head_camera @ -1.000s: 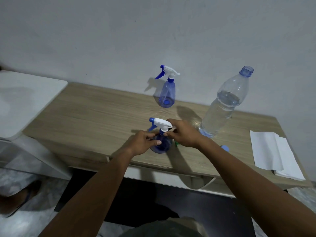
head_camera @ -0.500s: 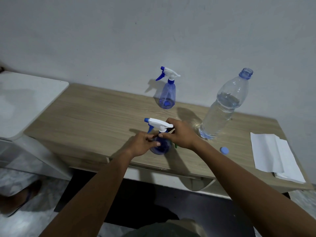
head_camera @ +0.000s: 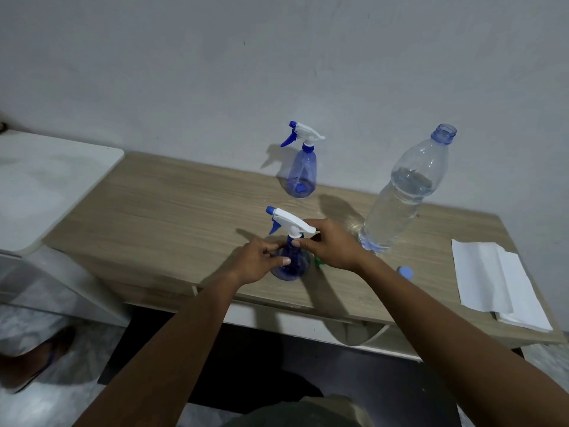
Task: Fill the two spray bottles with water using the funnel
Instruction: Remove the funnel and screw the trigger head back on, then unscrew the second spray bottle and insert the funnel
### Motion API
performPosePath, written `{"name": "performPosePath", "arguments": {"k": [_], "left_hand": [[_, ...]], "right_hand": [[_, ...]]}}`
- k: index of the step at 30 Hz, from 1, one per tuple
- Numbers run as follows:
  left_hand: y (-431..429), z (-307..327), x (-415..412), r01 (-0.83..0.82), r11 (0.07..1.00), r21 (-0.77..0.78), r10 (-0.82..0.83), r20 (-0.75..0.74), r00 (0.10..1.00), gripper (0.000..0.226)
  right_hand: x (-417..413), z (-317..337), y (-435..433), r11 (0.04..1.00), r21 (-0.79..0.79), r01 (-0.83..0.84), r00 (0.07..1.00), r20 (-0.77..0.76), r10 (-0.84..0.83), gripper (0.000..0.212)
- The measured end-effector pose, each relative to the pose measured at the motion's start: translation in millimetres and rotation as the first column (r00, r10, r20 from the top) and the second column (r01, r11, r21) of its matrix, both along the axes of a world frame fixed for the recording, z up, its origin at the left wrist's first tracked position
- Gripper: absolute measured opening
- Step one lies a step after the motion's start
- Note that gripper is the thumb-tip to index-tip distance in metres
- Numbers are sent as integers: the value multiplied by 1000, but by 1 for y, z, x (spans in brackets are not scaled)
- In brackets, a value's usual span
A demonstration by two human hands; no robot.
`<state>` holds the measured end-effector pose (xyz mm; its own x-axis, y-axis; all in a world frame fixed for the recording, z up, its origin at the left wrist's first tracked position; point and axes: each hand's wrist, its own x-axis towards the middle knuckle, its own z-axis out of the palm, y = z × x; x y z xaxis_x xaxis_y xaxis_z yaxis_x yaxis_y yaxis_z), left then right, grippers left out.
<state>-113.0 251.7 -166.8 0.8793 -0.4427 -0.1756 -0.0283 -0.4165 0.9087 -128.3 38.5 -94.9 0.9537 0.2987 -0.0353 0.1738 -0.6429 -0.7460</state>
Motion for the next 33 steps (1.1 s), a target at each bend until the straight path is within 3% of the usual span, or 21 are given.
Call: {"name": "performPosePath", "arguments": {"k": [3,6,14,18,21,25,33], "left_hand": [[2,0,1,-1,998,58,0,6,1000,35],[4,2,3,7,981,195,-19,60,998,39],[4,-5,20,23,963,269,-41,63,997,49],[1,3,21,0,970,243,-10,38,999,46],[-1,5,22,-5,981,196,4,9,1000,47],[1,-6,27,-8,979,202,4,16,1000,41],[-7,-4,26,-37,998,60,39,-32,999,36]], "right_hand": [[3,8,2,974,216,62,998,-23,-58,17],[11,28,3,889,427,162,987,-87,-138,19],[42,89,-6,809,560,181,960,77,-269,21],[62,70,-19,882,406,240,941,127,-315,23],[73,34,-30,914,188,359,924,65,-376,32],[86,-10,-42,896,41,441,897,-36,-440,33],[100,-49,-53,920,-134,369,905,-175,-388,37]]}}
